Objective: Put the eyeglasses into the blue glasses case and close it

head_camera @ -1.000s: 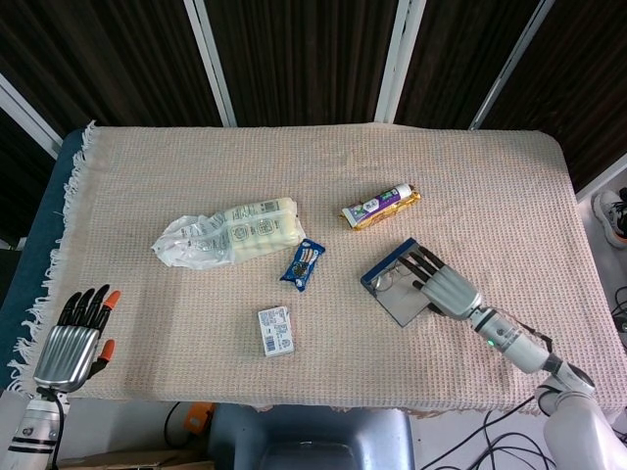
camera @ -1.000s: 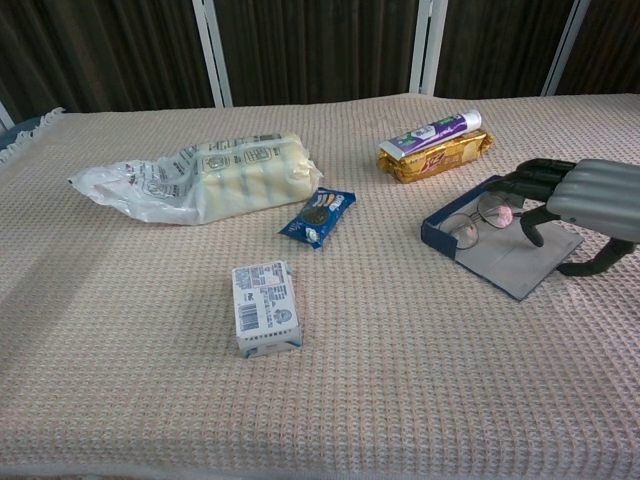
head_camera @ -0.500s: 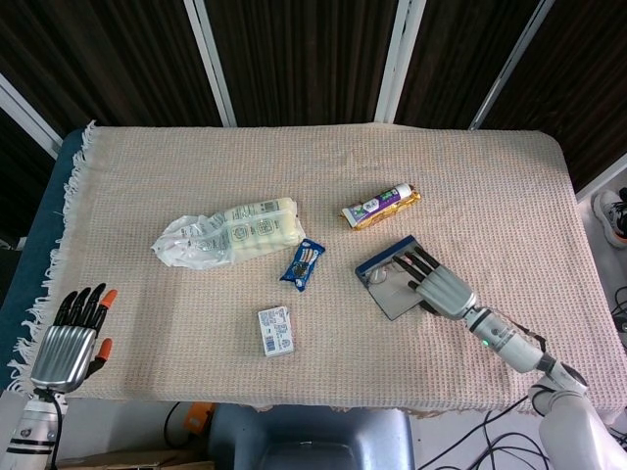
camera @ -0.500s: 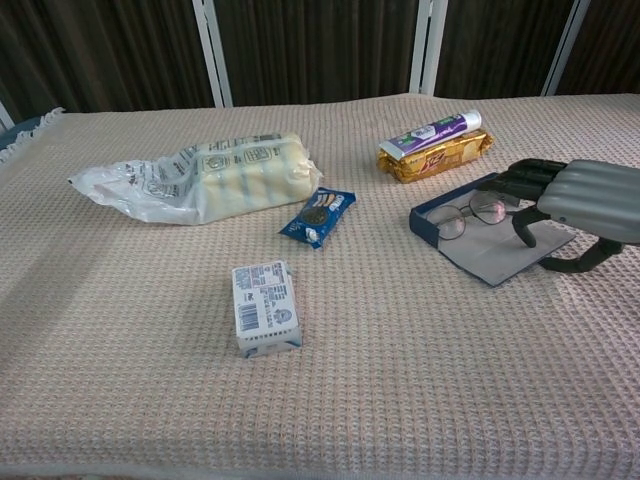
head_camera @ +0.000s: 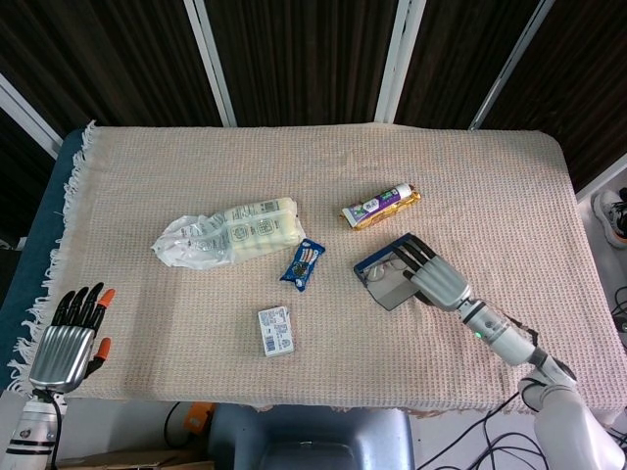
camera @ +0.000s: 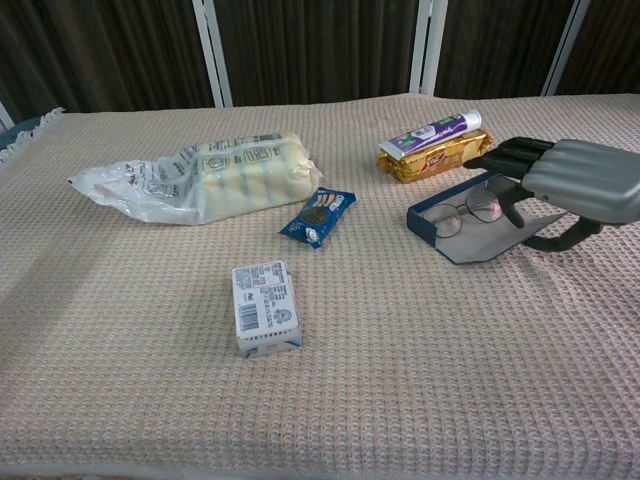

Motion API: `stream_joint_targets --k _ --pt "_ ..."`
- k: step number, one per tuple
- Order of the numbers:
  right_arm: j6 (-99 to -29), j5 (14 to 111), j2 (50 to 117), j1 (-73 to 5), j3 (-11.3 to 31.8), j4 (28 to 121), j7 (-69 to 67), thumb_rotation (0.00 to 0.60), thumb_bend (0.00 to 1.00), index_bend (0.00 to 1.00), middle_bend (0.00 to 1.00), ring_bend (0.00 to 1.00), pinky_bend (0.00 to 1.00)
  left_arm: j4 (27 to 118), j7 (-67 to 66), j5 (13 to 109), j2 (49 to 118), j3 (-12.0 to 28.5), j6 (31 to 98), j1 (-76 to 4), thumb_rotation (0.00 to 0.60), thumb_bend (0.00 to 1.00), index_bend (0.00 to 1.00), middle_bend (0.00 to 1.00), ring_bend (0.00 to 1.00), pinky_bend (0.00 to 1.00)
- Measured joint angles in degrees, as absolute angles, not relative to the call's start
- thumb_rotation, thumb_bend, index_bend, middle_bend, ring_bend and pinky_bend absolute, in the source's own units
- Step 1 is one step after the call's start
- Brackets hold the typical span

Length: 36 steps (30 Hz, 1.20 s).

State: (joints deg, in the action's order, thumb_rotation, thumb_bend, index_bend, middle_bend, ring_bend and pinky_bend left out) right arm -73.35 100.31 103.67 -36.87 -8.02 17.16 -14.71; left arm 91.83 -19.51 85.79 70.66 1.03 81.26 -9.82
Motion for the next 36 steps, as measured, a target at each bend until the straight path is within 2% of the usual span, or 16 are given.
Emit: stream_joint_targets --k 6,14,17,26,36 --pt "-73.53 99.24 104.59 -37.37 -6.83 18.01 -14.54 0.6 0.51 0.73 0.17 0.0 0.0 91.78 -18.76 86.2 70.37 0.91 81.38 -9.76 0.6 0.42 0.0 0.0 0.02 0.09" --pt "-74.67 99.39 103.79 -36.82 -7.13 18.9 -14.47 0.6 0.62 0.77 0.18 0.0 0.0 91.7 -18.13 86.81 70.1 0.62 81.27 -9.8 0.6 0.42 0.0 0.0 0.02 0.09" --pt "-75.98 100.03 102.96 -36.11 -7.82 19.5 -13.81 0.6 0.63 0.78 0.18 0.0 0.0 91.69 -17.89 87.1 69.98 0.49 81.29 -9.78 0.6 0.42 0.0 0.0 0.02 0.09" --pt "-81.09 101.42 98.12 -32.66 -9.46 25.28 -11.49 0.6 0.63 0.78 0.18 0.0 0.0 91.74 -17.21 87.8 69.7 0.18 81.67 -9.56 0.6 0.42 0.0 0.0 0.02 0.09" --pt "-87.59 104.55 90.32 -27.13 -12.91 37.35 -7.72 0.6 0.63 0.78 0.18 0.0 0.0 91.76 -16.57 88.14 69.43 0.12 81.85 -9.4 0.6 0.42 0.0 0.0 0.02 0.09"
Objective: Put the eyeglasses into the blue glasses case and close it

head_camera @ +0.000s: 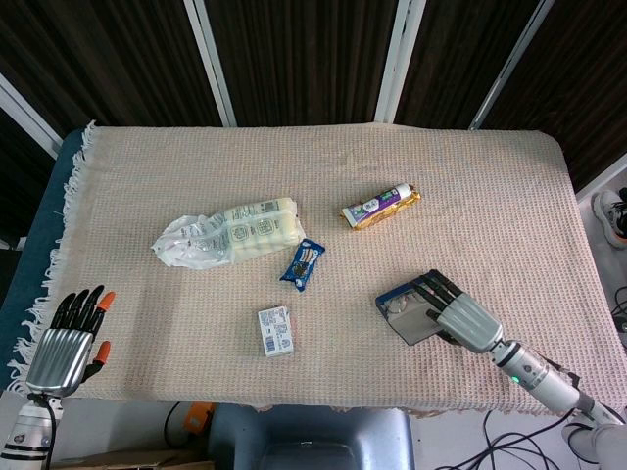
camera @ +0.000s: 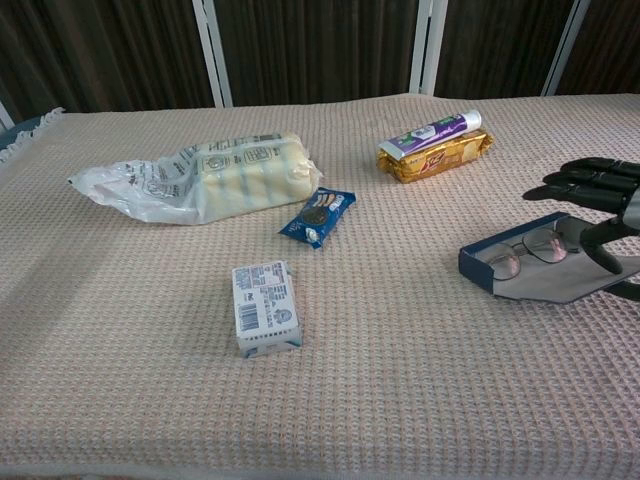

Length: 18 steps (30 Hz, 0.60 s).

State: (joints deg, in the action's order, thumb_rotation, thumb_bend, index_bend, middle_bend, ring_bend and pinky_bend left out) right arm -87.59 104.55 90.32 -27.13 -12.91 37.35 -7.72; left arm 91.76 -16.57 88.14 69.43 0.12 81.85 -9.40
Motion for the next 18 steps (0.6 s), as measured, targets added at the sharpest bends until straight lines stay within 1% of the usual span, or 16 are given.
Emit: stream_joint_targets --k 5,9,14,18 --pt "-89.4 106.02 87.15 -25.96 -13.78 43.55 -6.2 0.6 0.63 0.78 0.18 0.0 0.0 91.78 -16.73 88.04 69.48 0.13 81.59 -9.47 0.6 0.42 0.0 0.0 0.02 0.09" --pt "-88.67 106.22 84.69 -26.31 -13.62 49.34 -6.6 0.6 0.63 0.78 0.18 0.0 0.0 91.77 -16.99 87.82 69.58 0.21 81.32 -9.55 0.6 0.42 0.0 0.0 0.02 0.09" --pt "-84.66 105.39 81.87 -27.83 -12.79 56.12 -7.6 0.6 0.63 0.78 0.18 0.0 0.0 91.78 -17.1 87.59 69.59 0.26 80.95 -9.68 0.6 0.42 0.0 0.0 0.02 0.09" --pt "-79.09 103.97 79.81 -29.72 -11.93 60.95 -8.43 0.6 0.63 0.77 0.18 0.0 0.0 91.78 -17.27 87.54 69.61 0.22 80.82 -9.7 0.6 0.42 0.0 0.0 0.02 0.09"
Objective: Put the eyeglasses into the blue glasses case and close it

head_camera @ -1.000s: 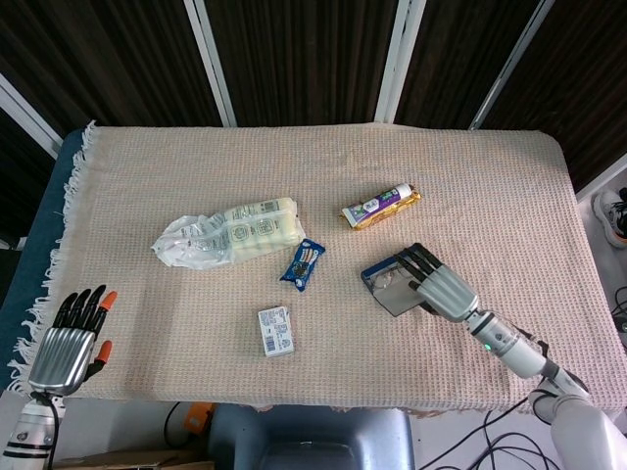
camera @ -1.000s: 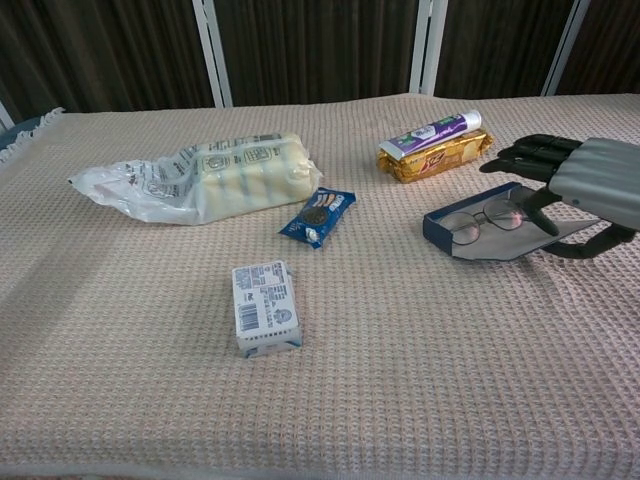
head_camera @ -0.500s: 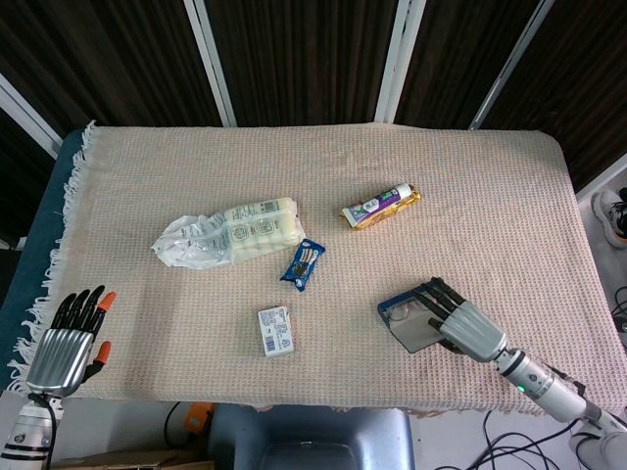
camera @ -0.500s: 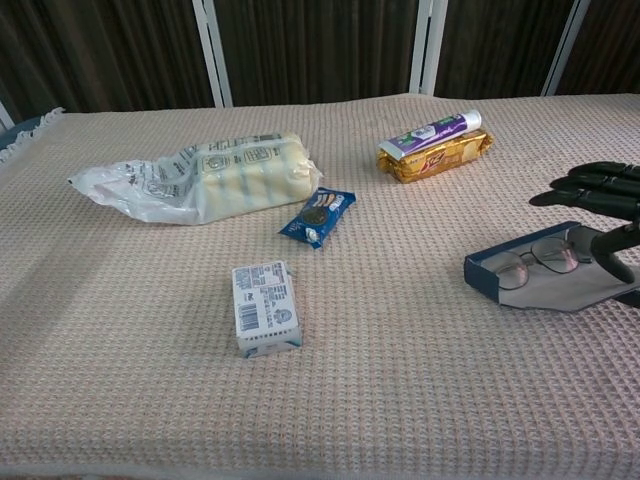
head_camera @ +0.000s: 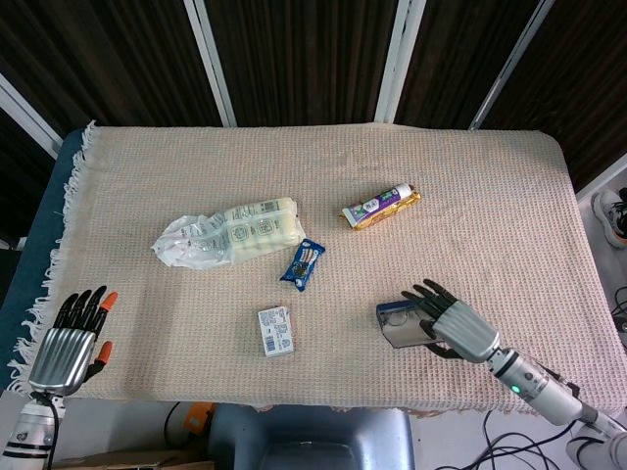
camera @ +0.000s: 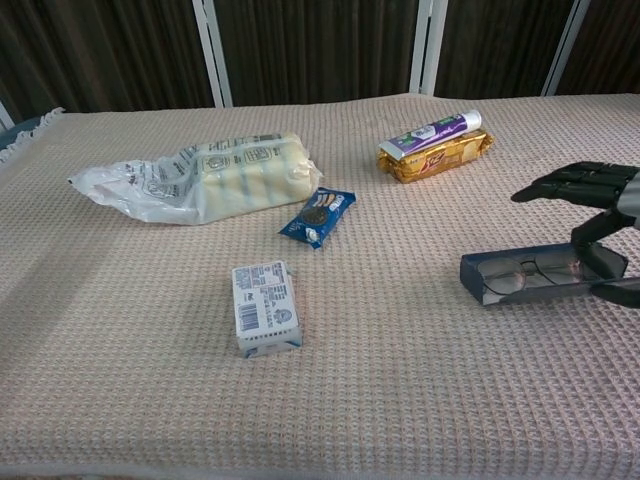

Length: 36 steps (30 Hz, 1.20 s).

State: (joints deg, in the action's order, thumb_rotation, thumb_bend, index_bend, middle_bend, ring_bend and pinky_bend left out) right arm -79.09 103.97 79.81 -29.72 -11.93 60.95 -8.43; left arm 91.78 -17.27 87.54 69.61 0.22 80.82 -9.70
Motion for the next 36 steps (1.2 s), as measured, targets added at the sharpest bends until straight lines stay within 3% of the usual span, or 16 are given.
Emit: stream_joint_targets --k 9,19,36 --pt "-68.43 99.67 76.69 -33.55 -9.54 68.69 -9.79 0.6 0.63 0.77 0.18 0.0 0.0 91.77 -17.16 87.48 69.5 0.24 80.71 -9.73 0.6 0.42 0.0 0.0 0.02 0.09" --pt "-58.45 93.85 76.35 -36.68 -6.27 70.47 -11.15 0.6 0.63 0.75 0.18 0.0 0.0 91.72 -17.86 87.1 69.75 0.29 80.12 -9.98 0.6 0.42 0.0 0.0 0.02 0.09" --pt "-55.33 89.8 76.8 -37.12 -3.52 66.3 -17.41 0.6 0.63 0.75 0.18 0.0 0.0 91.68 -18.16 86.77 69.92 0.33 79.79 -10.09 0.6 0.42 0.0 0.0 0.03 0.09"
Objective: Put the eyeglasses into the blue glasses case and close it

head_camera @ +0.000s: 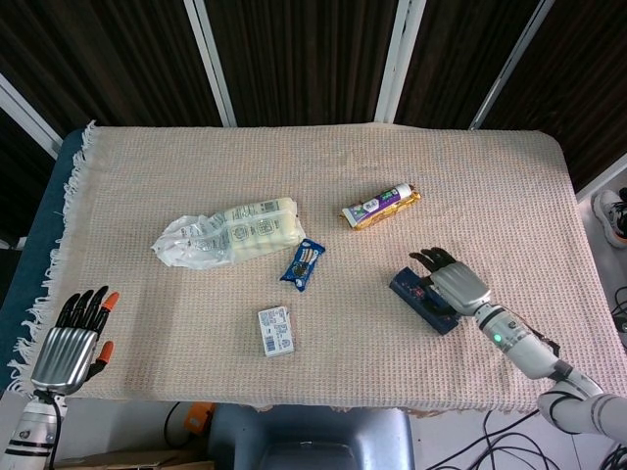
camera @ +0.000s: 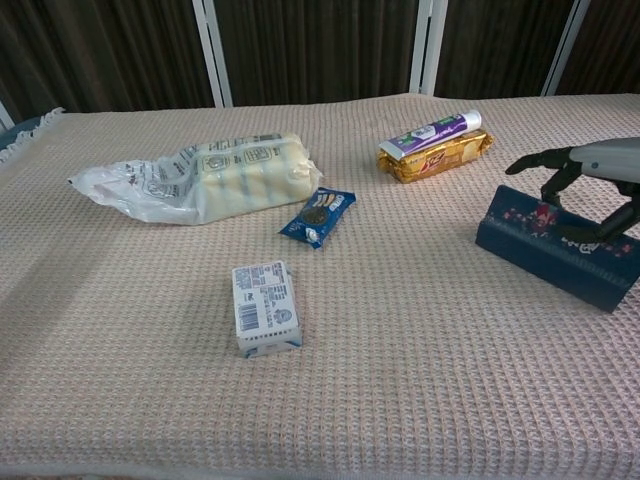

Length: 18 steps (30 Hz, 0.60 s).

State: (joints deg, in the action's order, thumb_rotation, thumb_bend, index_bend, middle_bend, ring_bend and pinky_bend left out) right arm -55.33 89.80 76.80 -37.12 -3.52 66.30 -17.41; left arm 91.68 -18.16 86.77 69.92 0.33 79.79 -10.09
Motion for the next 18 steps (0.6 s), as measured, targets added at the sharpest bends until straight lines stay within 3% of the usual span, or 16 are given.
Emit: stream_joint_targets --k 12,18 --pt "-53.87 89.26 79.0 -36.86 -3.02 59.37 -22.28 0.6 0.63 0.74 0.18 0.0 0.0 91.78 -19.31 86.03 70.4 0.47 79.14 -10.39 0.6 0.42 0.0 0.0 0.03 0.09" --pt "-53.61 89.37 80.53 -36.63 -3.02 56.19 -25.23 0.6 0.63 0.63 0.15 0.0 0.0 91.81 -19.59 85.78 70.5 0.56 79.06 -10.47 0.6 0.42 0.0 0.0 0.03 0.09"
